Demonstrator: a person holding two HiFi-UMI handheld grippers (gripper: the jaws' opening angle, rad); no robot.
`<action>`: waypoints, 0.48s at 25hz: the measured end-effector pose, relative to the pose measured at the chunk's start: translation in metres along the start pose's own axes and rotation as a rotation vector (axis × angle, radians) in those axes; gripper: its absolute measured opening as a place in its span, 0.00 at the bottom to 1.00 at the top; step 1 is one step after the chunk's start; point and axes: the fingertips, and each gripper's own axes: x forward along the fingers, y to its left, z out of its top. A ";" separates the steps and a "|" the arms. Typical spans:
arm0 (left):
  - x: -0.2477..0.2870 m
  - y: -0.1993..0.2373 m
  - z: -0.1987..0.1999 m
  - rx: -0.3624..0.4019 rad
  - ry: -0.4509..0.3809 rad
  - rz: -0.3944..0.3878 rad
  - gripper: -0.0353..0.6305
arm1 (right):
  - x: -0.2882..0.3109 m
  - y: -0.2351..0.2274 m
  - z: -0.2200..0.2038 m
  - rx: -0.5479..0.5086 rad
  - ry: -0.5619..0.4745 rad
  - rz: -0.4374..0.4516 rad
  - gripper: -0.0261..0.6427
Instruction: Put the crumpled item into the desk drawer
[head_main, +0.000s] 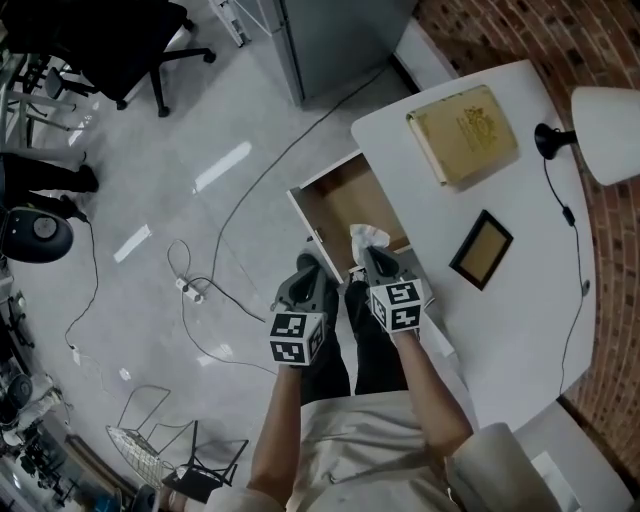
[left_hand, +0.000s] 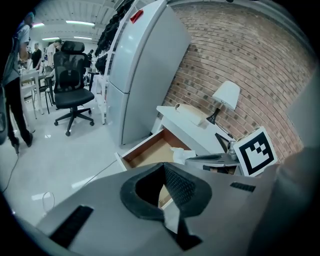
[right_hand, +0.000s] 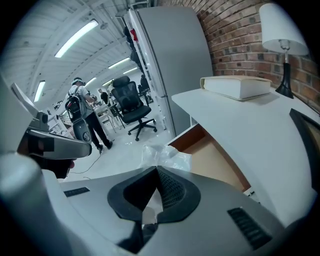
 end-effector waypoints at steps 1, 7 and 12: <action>0.003 0.001 -0.003 -0.003 0.007 -0.003 0.08 | 0.003 0.001 -0.003 -0.003 0.006 0.003 0.08; 0.027 0.007 -0.011 0.003 0.026 -0.015 0.08 | 0.025 -0.008 -0.018 -0.036 0.046 0.001 0.08; 0.040 0.021 -0.013 -0.011 0.030 -0.008 0.08 | 0.042 -0.013 -0.023 -0.034 0.064 -0.008 0.08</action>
